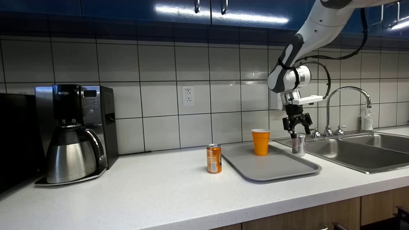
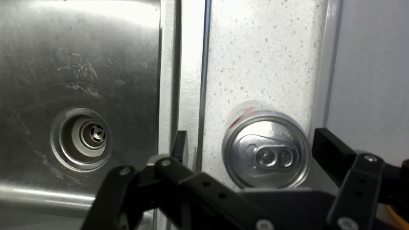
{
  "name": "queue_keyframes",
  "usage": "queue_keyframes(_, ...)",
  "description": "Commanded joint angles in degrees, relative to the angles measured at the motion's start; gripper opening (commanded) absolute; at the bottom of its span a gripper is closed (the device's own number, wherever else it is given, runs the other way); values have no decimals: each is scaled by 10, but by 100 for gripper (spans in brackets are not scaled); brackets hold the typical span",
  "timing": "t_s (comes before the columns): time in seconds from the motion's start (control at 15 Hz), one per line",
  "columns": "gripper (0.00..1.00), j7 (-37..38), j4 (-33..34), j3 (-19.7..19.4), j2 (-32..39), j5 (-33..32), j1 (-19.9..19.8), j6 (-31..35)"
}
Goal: Pick up the silver coke can and place it on the gray tray, pick up the orange fanta can and place it on the gray tray
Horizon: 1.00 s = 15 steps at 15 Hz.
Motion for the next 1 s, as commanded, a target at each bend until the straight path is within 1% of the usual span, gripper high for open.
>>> queue_keyframes(0.0, 100, -10, -23, 4, -8, -8, -7, 39)
queue_keyframes(0.27, 100, -24, -38, 9, -9, -4, -11, 66)
queue_keyframes(0.93, 100, -45, -64, 9, -15, -5, -13, 76)
